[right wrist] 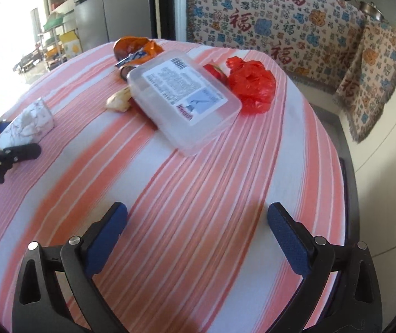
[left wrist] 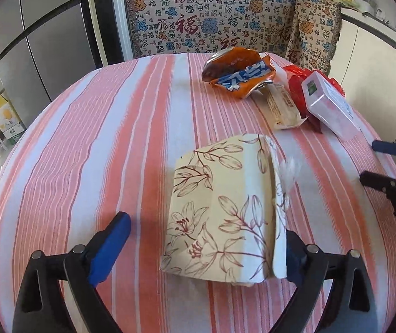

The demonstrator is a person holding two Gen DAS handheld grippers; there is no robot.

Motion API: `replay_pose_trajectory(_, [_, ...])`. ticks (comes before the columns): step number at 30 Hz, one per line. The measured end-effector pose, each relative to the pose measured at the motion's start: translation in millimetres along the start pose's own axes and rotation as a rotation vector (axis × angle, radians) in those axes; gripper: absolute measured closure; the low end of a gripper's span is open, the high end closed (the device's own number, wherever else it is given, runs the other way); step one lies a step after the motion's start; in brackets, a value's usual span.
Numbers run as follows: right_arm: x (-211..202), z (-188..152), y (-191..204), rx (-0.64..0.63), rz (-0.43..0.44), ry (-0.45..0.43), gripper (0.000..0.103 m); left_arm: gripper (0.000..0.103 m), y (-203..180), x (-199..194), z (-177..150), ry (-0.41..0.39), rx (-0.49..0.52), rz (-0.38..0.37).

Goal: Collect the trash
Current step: 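Grasp the floral paper bag with the left tool while the right tool grasps the clear plastic box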

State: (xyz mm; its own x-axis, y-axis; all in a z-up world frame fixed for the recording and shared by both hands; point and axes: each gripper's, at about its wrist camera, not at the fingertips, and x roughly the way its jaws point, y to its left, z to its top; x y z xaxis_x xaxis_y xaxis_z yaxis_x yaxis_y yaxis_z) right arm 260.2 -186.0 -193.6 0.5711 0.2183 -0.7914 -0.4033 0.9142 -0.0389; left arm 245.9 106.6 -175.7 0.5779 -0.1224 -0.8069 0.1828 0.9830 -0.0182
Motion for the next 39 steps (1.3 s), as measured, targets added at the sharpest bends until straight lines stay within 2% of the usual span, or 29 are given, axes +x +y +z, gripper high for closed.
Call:
replay_pose_trajectory(5, [6, 36, -13, -0.067, 0.112, -0.054, 0.003, 0.004, 0, 1, 0, 0.000, 0.000, -0.001])
replay_pose_trajectory(9, [13, 60, -7, -0.139, 0.123, -0.064, 0.003, 0.004, -1, 1, 0, 0.000, -0.002, -0.002])
replay_pose_trajectory(12, [22, 68, 1, -0.200, 0.146, -0.026, 0.005, 0.004, -1, 1, 0, 0.000, -0.004, -0.001])
replay_pose_trajectory(14, [25, 66, 7, -0.234, 0.142, 0.014, 0.029, 0.004, -2, 1, 0, 0.000, -0.004, -0.002])
replay_pose_trajectory(15, [24, 64, 10, -0.239, 0.140, 0.028, 0.031, 0.004, -2, 1, 0, 0.000, -0.005, -0.002])
replay_pose_trajectory(18, [13, 54, 13, -0.198, 0.132, 0.041, 0.031, 0.004, -1, 1, -1, 0.000, -0.005, 0.000])
replay_pose_trajectory(23, [-14, 17, 19, 0.069, 0.104, 0.117, 0.032, 0.004, -2, 1, -1, 0.001, -0.006, 0.001])
replay_pose_trajectory(27, [-27, -11, 49, 0.131, 0.164, 0.113, 0.029, 0.004, -2, 2, 0, 0.001, -0.007, 0.001])
replay_pose_trajectory(29, [-29, -21, 63, 0.133, 0.206, 0.097, 0.020, 0.004, -2, 2, 0, 0.001, -0.008, 0.000])
replay_pose_trajectory(31, [-30, -29, 76, 0.098, 0.163, 0.061, 0.014, 0.004, -3, 2, -1, 0.003, -0.004, -0.001])
replay_pose_trajectory(33, [-30, -33, 86, 0.052, 0.112, 0.039, 0.013, 0.004, -3, -1, -3, 0.005, 0.008, -0.007])
replay_pose_trajectory(39, [-23, -37, 100, -0.002, 0.031, 0.016, 0.004, 0.004, 4, -15, -22, 0.004, 0.015, -0.021])
